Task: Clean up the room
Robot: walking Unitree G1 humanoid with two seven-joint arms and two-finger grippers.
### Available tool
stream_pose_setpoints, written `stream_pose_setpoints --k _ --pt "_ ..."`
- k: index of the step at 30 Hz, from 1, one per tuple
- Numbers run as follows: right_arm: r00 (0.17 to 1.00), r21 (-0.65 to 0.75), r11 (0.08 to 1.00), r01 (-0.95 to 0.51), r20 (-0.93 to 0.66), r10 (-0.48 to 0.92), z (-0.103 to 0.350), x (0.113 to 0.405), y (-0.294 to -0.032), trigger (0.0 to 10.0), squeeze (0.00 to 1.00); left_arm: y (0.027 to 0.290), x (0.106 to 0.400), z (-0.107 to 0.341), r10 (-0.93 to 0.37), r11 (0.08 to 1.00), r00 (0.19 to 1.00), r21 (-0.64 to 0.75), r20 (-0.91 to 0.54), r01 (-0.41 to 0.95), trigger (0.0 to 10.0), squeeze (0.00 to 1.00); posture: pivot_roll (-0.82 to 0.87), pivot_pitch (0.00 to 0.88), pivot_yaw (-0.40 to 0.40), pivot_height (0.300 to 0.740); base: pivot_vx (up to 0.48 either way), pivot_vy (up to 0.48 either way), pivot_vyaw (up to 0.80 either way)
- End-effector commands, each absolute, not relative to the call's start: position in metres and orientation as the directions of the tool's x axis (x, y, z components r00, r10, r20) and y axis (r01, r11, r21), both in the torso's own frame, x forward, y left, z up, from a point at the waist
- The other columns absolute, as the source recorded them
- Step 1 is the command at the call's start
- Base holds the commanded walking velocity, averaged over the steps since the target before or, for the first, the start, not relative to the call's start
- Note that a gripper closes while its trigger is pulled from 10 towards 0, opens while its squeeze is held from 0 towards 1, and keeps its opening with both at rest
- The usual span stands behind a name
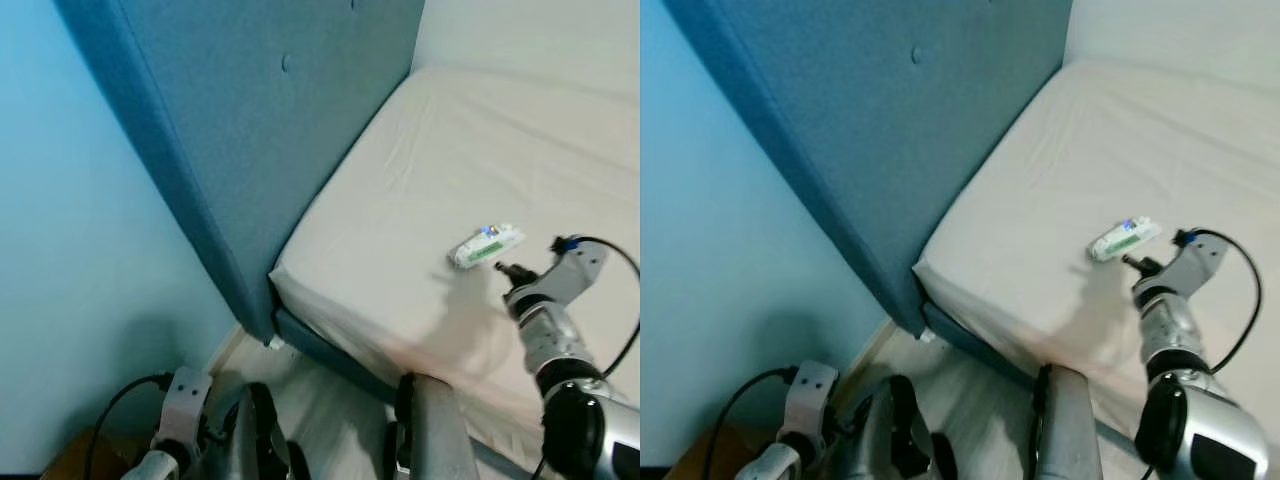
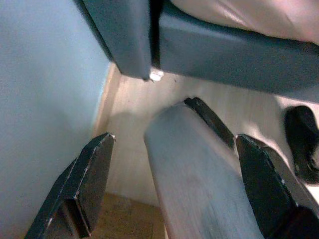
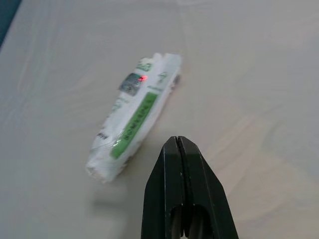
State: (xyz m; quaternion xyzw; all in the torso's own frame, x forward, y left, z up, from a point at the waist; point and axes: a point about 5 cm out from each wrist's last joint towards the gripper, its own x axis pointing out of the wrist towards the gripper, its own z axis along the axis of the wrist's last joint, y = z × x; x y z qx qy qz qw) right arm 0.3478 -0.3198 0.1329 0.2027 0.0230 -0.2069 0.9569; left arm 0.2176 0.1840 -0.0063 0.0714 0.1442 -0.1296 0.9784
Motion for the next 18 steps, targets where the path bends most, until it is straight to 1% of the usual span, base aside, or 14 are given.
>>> stream_pose_setpoints --k 1,2,3,9,12,16,18 --pt "0.902 0.423 0.800 0.425 -0.127 -0.413 0.130 0.343 -0.326 10.0 0.00 0.188 0.202 -0.009 -0.248 0.948 0.904 0.104 -0.347 0.300 10.0 0.00 0.16 0.477 0.098 0.579 0.000 0.000 0.00" --pt "0.898 0.439 0.789 0.429 -0.116 -0.424 0.132 0.341 -0.330 10.0 0.00 0.188 0.198 -0.005 -0.257 0.944 0.904 0.112 -0.342 0.310 10.0 0.00 0.16 0.481 0.100 0.579 0.000 0.000 0.00" --pt "0.895 0.472 0.772 0.426 -0.096 -0.435 0.134 0.340 -0.334 10.0 1.00 0.190 0.194 -0.001 -0.261 0.942 0.905 0.116 -0.336 0.315 10.0 0.00 0.17 0.498 0.110 0.579 0.000 0.000 0.00" --pt "0.892 0.508 0.751 0.423 -0.087 -0.443 0.138 0.339 -0.338 10.0 1.00 0.193 0.184 0.014 -0.285 0.928 0.901 0.141 -0.326 0.345 10.0 0.00 0.19 0.538 0.131 0.579 0.000 0.000 0.00" --pt "0.896 0.553 0.733 0.396 -0.058 -0.440 0.143 0.341 -0.339 10.0 1.00 0.194 0.175 0.026 -0.307 0.913 0.895 0.166 -0.323 0.373 10.0 0.00 0.21 0.554 0.146 0.579 0.000 0.000 0.00" --pt "0.897 0.582 0.720 0.378 -0.037 -0.441 0.147 0.342 -0.340 10.0 1.00 0.195 0.170 0.032 -0.309 0.912 0.894 0.167 -0.325 0.376 10.0 0.00 0.21 0.572 0.156 0.579 0.000 0.000 0.00" --pt "0.902 0.628 0.703 0.334 0.004 -0.433 0.159 0.348 -0.338 10.0 1.00 0.197 0.163 0.039 -0.316 0.907 0.890 0.172 -0.329 0.386 10.0 0.00 0.22 0.592 0.165 0.579 0.000 0.000 0.00"
